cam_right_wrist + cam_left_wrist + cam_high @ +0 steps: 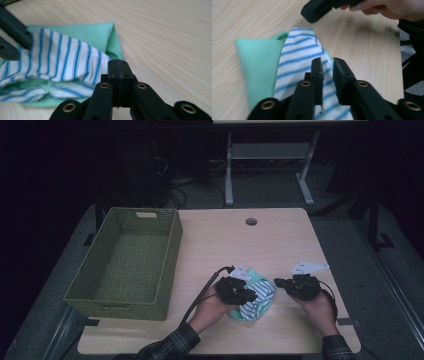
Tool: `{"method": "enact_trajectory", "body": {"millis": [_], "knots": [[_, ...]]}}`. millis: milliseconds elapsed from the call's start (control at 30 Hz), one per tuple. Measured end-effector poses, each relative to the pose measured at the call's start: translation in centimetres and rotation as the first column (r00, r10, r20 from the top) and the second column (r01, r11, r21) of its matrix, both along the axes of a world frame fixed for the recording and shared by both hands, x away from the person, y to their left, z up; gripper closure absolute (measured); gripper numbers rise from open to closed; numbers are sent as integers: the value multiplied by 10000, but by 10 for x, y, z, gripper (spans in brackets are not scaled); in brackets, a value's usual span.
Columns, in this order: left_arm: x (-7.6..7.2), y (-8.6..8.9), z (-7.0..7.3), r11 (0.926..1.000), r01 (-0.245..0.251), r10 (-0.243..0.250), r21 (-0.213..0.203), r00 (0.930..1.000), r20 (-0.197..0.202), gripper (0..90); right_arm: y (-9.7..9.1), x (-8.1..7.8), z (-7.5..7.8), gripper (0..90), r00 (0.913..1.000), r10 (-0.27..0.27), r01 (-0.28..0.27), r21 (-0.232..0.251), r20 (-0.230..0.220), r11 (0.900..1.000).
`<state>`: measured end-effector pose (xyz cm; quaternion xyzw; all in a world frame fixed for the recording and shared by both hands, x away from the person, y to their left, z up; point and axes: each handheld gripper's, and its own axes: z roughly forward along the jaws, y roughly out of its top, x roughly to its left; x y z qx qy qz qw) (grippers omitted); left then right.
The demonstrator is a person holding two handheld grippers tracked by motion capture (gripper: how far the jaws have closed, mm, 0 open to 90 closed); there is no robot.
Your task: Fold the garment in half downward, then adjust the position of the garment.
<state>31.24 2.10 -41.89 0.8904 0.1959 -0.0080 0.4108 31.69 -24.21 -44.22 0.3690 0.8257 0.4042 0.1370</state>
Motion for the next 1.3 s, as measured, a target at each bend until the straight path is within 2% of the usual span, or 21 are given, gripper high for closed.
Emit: {"method": "enact_trajectory", "body": {"millis": [100, 233, 467, 600, 700, 733, 800, 867, 1133, 1300], "knots": [[-2, 18, 2, 9998, -160, 160, 152, 9999, 7, 894, 3, 7, 2, 897, 9999, 139, -139, -1, 103, 9999], [-7, 37, -1, 9984, -440, 447, 360, 9988, -180, 896, 11, 17, 4, 897, 9997, 241, -241, -47, 28, 9997], [-14, 59, -9, 9957, -594, 625, 711, 9972, -411, 896, 23, 36, 0, 897, 9989, 441, -443, -89, -183, 9990], [-17, 62, -16, 9939, -646, 697, 890, 9960, -553, 895, 30, 45, -4, 897, 9977, 606, -610, -129, -314, 9981], [-17, 60, -22, 9902, -447, 528, 1325, 9969, -585, 895, 35, 51, -8, 897, 9965, 686, -696, -210, -474, 9974], [-17, 59, -25, 9900, -513, 599, 1315, 9963, -621, 895, 36, 53, -9, 897, 9962, 711, -724, -253, -509, 9971], [-16, 57, -29, 9844, -442, 531, 1702, 9974, -479, 895, 38, 57, -13, 897, 9945, 822, -844, -326, -644, 9959], [-14, 57, -31, 9828, -512, 601, 1774, 9972, -451, 894, 41, 59, -16, 897, 9923, 988, -1017, -356, -751, 9942], [-5, 54, -36, 9767, -801, 872, 1992, 9958, -272, 895, 43, 58, -23, 897, 9882, 1032, -1119, -730, -1136, 9910], [2, 55, -37, 9714, -978, 1013, 2165, 9948, -51, 895, 40, 55, -23, 897, 9874, 1070, -1168, -810, -1167, 9898]]}}
